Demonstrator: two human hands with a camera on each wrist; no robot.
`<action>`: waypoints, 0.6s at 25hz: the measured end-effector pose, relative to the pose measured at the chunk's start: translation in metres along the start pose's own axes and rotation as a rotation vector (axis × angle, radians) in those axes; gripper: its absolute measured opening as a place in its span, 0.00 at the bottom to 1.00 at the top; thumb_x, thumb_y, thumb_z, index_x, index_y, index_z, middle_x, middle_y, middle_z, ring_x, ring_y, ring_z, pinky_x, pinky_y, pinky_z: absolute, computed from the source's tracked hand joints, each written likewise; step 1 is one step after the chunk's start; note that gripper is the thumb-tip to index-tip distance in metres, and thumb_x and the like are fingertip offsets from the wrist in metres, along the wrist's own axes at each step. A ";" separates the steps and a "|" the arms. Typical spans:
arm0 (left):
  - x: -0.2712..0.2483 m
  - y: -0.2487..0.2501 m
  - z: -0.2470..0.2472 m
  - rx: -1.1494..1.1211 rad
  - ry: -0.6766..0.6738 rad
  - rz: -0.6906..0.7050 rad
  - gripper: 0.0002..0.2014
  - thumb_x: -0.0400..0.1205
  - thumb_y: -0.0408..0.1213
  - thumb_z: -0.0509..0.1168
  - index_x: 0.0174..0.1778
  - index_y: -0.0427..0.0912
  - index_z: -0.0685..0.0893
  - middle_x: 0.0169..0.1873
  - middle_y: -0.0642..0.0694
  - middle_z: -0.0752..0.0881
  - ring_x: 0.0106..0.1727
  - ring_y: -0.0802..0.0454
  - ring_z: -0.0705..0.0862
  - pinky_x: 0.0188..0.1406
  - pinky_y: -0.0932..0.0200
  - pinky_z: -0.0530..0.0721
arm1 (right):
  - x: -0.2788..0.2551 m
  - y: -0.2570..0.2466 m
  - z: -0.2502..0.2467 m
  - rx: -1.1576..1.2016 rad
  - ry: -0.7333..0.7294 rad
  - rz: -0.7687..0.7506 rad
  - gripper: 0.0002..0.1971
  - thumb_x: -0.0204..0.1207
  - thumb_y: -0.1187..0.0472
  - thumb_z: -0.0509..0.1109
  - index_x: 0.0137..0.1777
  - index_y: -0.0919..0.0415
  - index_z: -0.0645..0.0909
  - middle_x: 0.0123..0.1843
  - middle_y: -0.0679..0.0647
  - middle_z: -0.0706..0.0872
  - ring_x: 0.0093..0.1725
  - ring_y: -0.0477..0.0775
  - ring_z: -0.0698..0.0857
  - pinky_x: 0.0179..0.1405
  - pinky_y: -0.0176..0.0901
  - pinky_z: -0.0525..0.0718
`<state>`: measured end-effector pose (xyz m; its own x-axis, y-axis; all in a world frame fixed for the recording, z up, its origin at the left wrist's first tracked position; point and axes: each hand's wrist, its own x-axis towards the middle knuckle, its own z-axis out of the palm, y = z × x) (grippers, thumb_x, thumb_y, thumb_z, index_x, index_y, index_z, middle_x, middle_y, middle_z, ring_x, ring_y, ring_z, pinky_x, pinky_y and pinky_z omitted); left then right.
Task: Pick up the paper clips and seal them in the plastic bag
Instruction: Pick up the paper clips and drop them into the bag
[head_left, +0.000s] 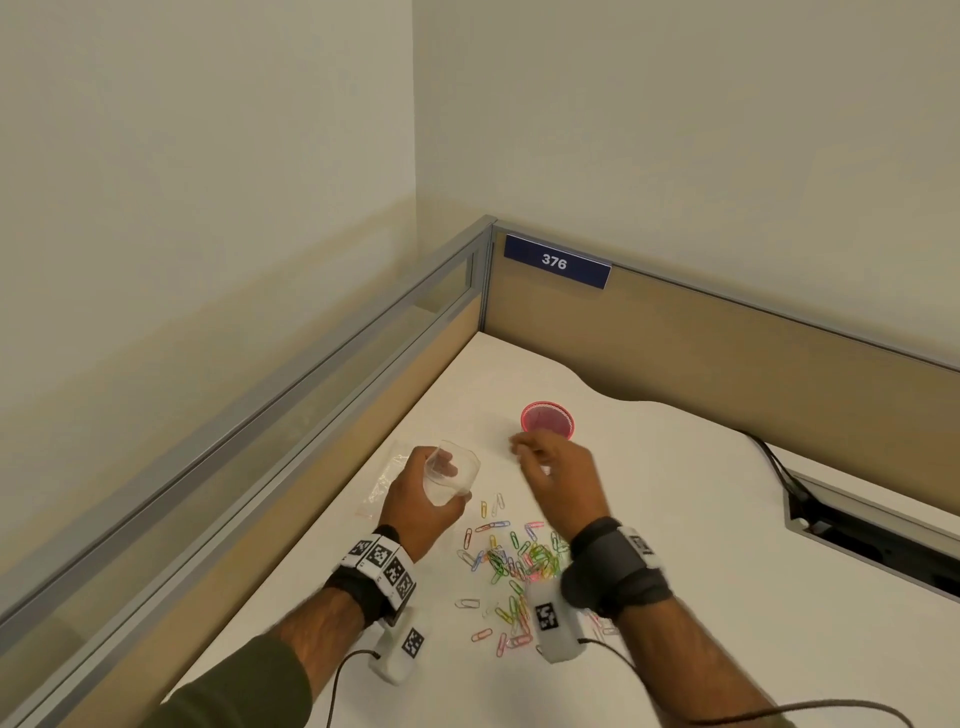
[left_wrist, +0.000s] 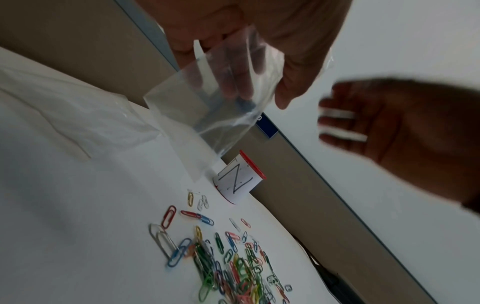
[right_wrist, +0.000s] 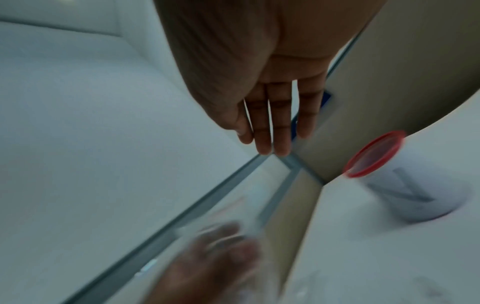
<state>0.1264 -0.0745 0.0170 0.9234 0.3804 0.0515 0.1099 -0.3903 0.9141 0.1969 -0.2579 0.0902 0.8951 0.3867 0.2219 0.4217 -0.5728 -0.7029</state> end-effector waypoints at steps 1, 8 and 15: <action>-0.001 0.000 -0.004 -0.005 -0.006 0.006 0.24 0.73 0.35 0.80 0.60 0.51 0.76 0.53 0.55 0.87 0.57 0.58 0.85 0.54 0.69 0.80 | 0.001 0.025 -0.006 -0.096 -0.018 0.096 0.11 0.81 0.60 0.64 0.60 0.55 0.84 0.57 0.49 0.88 0.53 0.49 0.85 0.58 0.41 0.83; -0.008 -0.004 -0.007 -0.043 -0.053 0.045 0.29 0.72 0.34 0.81 0.63 0.51 0.73 0.58 0.58 0.84 0.66 0.56 0.82 0.63 0.65 0.76 | -0.053 0.143 0.002 -0.589 -0.339 0.724 0.19 0.78 0.63 0.59 0.68 0.62 0.76 0.68 0.61 0.75 0.69 0.64 0.76 0.68 0.55 0.79; -0.012 -0.004 0.003 -0.015 -0.082 0.052 0.31 0.71 0.34 0.81 0.65 0.51 0.73 0.60 0.53 0.84 0.67 0.53 0.82 0.67 0.60 0.77 | -0.051 0.117 0.033 -0.425 -0.372 0.545 0.19 0.80 0.53 0.65 0.68 0.59 0.77 0.70 0.59 0.76 0.68 0.61 0.78 0.68 0.51 0.78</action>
<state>0.1163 -0.0802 0.0119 0.9547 0.2901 0.0666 0.0562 -0.3953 0.9168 0.1959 -0.3209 -0.0259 0.9159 0.1450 -0.3742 0.0231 -0.9500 -0.3115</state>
